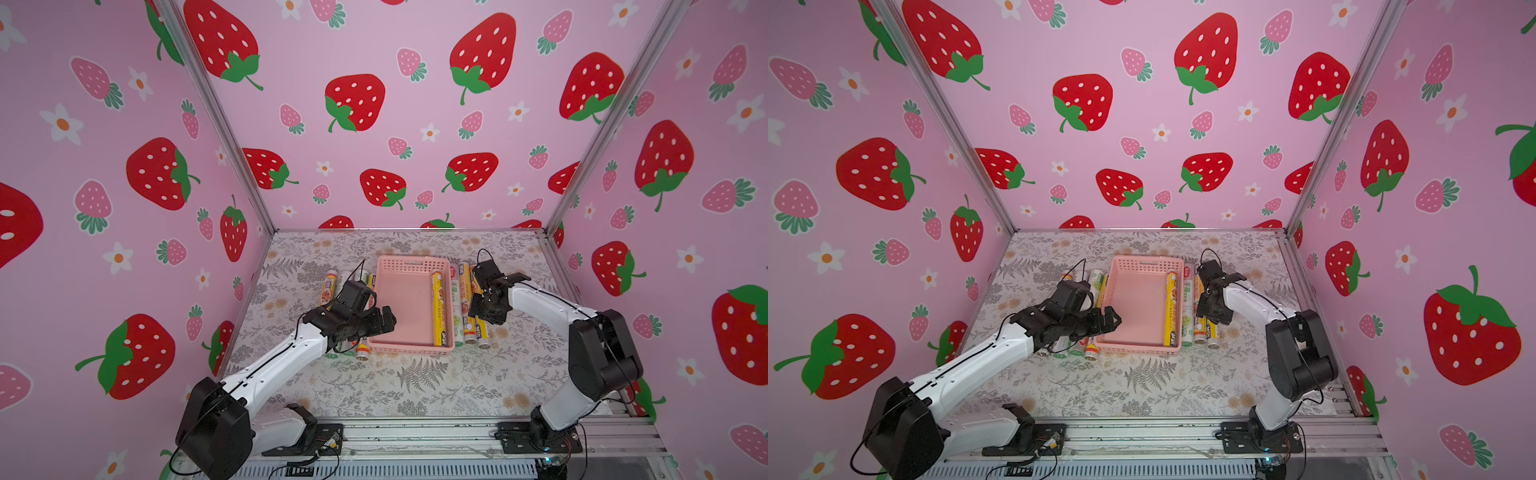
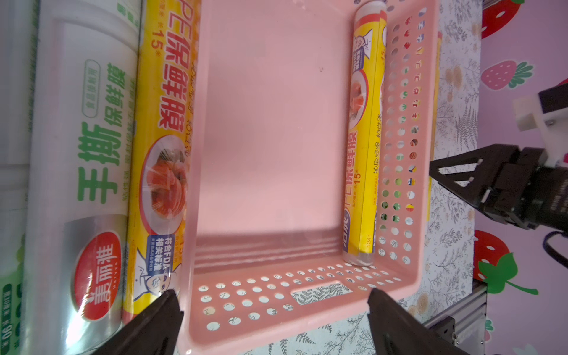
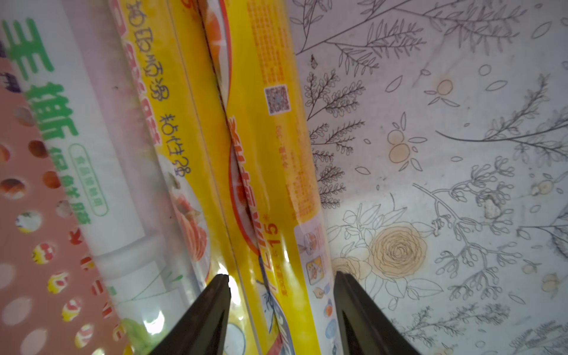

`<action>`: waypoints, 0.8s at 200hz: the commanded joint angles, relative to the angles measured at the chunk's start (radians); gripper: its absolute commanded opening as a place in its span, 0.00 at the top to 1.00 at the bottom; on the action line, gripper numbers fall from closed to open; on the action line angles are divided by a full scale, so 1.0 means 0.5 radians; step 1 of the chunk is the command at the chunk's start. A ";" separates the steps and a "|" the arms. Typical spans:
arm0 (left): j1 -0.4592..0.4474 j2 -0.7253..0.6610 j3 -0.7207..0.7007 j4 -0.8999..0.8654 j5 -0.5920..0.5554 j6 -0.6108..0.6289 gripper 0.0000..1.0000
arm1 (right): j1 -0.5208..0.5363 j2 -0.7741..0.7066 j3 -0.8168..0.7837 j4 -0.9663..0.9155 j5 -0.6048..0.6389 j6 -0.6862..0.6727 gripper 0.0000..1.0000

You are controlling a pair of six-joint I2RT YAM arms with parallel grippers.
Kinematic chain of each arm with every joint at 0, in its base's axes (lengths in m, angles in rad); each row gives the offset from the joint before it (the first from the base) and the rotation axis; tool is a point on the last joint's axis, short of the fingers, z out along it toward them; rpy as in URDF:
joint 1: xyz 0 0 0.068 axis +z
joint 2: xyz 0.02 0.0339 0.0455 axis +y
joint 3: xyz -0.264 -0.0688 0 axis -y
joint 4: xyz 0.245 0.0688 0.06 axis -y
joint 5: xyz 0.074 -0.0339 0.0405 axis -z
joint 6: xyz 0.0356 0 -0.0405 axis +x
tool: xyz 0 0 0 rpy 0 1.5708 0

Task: Put the plastic wrap into the basket
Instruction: Pick up the plastic wrap from the center of the board.

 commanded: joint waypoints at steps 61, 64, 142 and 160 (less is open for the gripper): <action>-0.017 0.006 0.085 0.006 -0.026 -0.016 0.00 | -0.187 0.099 -0.066 0.170 -0.091 -0.060 0.40; -0.018 0.009 0.085 0.006 -0.027 -0.017 0.00 | -0.191 0.110 -0.064 0.172 -0.092 -0.064 0.40; -0.061 0.189 0.173 0.024 -0.094 -0.007 0.00 | -0.275 0.293 0.037 0.240 -0.178 -0.165 0.39; -0.075 0.228 0.208 0.019 -0.105 -0.001 0.00 | -0.290 0.338 0.065 0.234 -0.205 -0.184 0.39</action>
